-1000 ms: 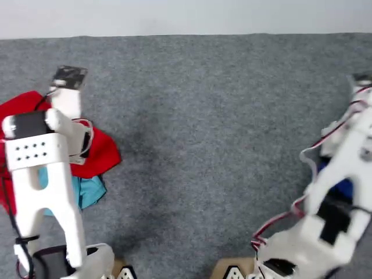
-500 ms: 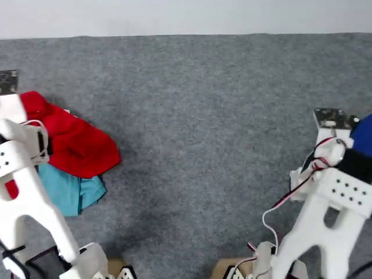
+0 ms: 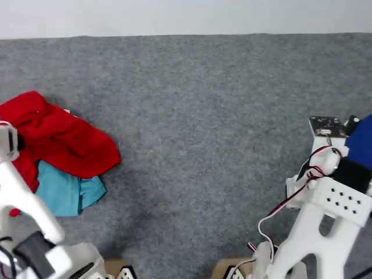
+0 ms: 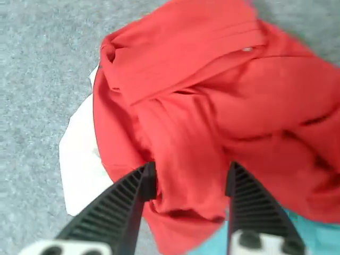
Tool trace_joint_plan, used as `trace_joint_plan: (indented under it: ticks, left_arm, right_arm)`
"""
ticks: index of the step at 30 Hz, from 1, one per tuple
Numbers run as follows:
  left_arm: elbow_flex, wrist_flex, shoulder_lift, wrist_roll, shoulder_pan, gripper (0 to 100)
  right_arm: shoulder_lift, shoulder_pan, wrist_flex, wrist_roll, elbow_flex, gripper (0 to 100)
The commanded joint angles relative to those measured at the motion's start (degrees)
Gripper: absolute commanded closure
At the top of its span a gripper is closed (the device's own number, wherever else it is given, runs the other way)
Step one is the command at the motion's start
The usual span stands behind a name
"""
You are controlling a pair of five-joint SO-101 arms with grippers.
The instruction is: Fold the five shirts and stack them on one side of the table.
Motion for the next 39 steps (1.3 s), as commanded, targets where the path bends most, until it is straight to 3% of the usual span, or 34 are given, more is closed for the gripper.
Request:
trace_joint_plan:
  ticks: [1, 7, 12, 13, 19, 24, 28, 32, 39]
  left_arm:
    - [-0.2, -5.3, 3.9, -1.2, -1.1, 78]
    - [-0.3, -7.6, 13.5, -1.9, 0.1, 79]
    - [-0.2, -6.7, 16.5, -3.4, 0.8, 95]
    - [-0.4, -5.6, 16.4, -3.4, 1.1, 100]
    - [-7.4, 7.4, 10.8, -3.1, 3.3, 100]
    - [-16.1, 17.2, -0.4, 5.8, 8.1, 100]
    - [-22.2, 25.3, -10.6, 16.2, 14.7, 100]
    - [-24.7, 29.5, -19.5, 23.9, 26.3, 100]
    - [-21.5, 32.3, -29.9, 27.0, 48.4, 100]
  right_arm:
    - [-1.3, -0.3, 2.2, -0.6, 0.4, 98.3]
    - [-1.4, -0.2, 2.2, -0.6, 1.1, 98.7]
    - [-1.4, -0.2, 2.2, -0.6, 1.1, 98.7]
    - [-1.4, -0.2, 2.2, -0.6, 1.1, 98.7]
    - [-1.4, -0.2, 2.2, -0.6, 1.1, 98.7]
    - [-1.4, -0.2, 2.2, -0.6, 1.2, 98.7]
    - [-1.4, -0.2, 2.2, -0.7, 1.2, 98.8]
    - [-1.4, -0.3, 2.2, -0.6, 1.2, 98.8]
    - [-1.4, -0.4, 2.2, -0.4, 1.2, 98.8]
